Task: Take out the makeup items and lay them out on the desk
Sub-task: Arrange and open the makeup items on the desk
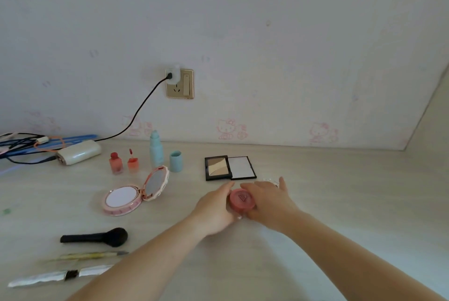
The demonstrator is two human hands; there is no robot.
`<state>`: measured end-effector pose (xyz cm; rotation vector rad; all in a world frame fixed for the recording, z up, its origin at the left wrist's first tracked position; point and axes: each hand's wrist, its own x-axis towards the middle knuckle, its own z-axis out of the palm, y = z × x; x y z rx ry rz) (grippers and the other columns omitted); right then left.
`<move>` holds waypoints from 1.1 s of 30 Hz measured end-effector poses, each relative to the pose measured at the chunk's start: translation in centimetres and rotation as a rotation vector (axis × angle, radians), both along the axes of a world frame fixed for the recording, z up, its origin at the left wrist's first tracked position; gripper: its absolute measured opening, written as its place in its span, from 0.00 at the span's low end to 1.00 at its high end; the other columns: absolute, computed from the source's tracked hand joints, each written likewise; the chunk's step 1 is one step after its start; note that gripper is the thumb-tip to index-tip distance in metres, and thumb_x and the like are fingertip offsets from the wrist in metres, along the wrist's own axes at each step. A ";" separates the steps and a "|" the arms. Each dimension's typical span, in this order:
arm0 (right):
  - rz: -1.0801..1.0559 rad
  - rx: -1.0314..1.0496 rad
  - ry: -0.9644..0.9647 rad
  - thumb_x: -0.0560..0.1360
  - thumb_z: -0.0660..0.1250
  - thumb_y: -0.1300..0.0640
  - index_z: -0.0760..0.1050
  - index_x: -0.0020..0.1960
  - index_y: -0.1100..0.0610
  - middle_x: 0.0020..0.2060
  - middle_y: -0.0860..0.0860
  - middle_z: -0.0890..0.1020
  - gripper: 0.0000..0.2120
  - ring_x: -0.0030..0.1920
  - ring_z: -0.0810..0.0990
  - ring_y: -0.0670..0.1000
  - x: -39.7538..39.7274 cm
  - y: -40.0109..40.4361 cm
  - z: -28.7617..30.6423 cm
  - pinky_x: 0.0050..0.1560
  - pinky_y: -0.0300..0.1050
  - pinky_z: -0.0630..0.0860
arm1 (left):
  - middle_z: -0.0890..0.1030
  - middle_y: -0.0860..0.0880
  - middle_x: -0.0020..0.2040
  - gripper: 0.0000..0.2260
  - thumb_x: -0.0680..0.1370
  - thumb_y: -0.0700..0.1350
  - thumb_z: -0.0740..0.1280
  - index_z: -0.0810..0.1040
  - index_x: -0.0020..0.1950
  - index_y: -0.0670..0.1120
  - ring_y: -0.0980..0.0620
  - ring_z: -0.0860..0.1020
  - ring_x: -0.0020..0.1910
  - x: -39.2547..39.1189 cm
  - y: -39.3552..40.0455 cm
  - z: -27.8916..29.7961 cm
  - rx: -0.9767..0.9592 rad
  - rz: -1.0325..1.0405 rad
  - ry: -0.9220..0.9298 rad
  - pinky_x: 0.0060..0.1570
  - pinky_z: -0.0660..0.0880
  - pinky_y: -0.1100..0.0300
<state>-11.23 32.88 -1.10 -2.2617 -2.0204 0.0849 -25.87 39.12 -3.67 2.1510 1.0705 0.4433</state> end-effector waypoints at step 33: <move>0.273 0.399 0.400 0.72 0.66 0.42 0.69 0.66 0.41 0.55 0.36 0.72 0.23 0.49 0.68 0.26 -8.7 -7.7 6.0 0.46 0.19 0.64 | 0.78 0.41 0.54 0.27 0.74 0.61 0.61 0.78 0.61 0.41 0.46 0.75 0.52 -6.9 -9.9 4.7 -1.047 0.103 -1.238 0.46 0.79 0.55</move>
